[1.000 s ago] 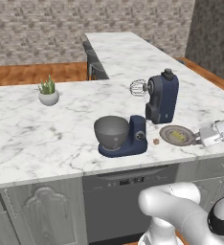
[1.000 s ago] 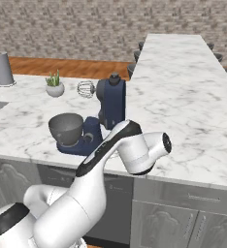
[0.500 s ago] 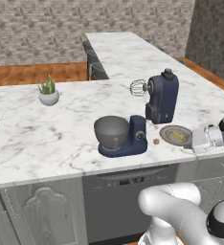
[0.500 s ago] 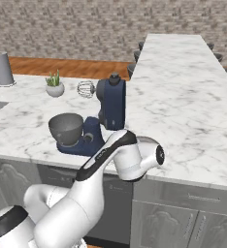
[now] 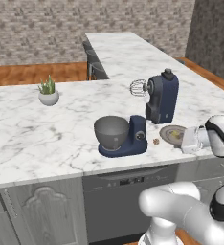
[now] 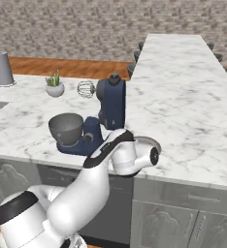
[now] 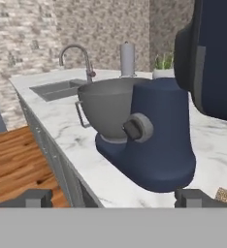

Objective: Add butter and sugar cubes to the stand mixer bowl and then turn on the stand mixer to begin making frosting.

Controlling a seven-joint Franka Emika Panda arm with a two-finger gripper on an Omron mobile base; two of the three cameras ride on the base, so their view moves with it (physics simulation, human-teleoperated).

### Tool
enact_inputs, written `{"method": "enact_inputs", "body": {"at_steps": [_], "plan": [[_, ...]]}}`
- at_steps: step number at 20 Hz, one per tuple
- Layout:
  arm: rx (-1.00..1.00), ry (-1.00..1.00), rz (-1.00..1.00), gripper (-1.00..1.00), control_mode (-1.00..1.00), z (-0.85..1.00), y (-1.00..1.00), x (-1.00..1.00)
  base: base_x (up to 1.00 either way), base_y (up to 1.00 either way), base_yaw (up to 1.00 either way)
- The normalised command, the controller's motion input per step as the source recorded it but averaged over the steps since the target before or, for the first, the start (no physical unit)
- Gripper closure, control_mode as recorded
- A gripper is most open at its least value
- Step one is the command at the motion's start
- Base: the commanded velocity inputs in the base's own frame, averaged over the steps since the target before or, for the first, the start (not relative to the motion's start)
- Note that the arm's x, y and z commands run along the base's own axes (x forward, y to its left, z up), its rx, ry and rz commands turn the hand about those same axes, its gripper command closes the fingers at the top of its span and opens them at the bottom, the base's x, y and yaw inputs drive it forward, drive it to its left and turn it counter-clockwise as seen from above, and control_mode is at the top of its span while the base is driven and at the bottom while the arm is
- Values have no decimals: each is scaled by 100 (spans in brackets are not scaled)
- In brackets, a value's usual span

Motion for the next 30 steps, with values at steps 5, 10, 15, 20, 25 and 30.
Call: {"method": "enact_inputs", "body": {"at_steps": [5,10,15,20,25,30], "plan": [[0,-8,4,-100,-100,-24,0,39,0,0,0],[0,-8,4,-100,-100,-17,0,40,0,0,0],[0,-6,4,-100,-100,-24,-4,35,0,0,0],[0,-5,5,-100,-100,-27,-13,30,0,0,0],[0,-5,4,-100,-100,-22,-7,29,0,0,0],[0,-4,4,-100,-100,-23,-3,29,0,0,0]]}}
